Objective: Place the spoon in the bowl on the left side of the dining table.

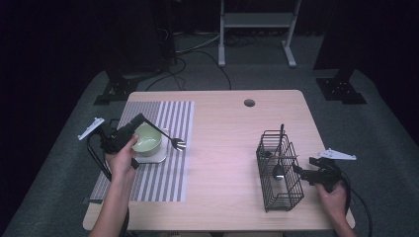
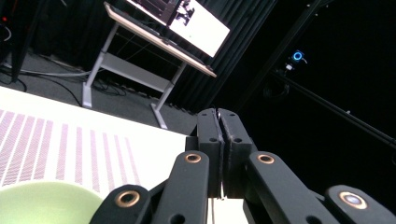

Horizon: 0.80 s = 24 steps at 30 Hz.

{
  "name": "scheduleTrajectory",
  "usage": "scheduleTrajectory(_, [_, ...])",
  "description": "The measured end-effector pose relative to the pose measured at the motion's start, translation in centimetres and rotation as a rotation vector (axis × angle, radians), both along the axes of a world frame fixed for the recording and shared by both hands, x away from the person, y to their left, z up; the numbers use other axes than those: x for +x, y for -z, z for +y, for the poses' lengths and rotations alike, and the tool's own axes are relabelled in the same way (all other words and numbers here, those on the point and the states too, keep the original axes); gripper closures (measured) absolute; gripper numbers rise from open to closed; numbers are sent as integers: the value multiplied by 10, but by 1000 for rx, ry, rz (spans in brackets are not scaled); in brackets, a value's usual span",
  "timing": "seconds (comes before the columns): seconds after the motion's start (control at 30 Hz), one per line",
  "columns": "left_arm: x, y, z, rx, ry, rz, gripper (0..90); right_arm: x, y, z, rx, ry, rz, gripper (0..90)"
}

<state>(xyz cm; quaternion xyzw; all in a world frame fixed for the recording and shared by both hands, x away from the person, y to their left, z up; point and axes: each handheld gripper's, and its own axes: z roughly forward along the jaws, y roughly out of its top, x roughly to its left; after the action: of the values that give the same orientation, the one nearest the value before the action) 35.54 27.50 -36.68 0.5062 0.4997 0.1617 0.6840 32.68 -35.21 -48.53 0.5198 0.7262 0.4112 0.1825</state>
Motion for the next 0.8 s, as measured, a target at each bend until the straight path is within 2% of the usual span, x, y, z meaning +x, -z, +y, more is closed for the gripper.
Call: scheduleTrajectory(0.8, [-2,0,25,13,-64,8,890,0,0,2,-18,-1,1,160])
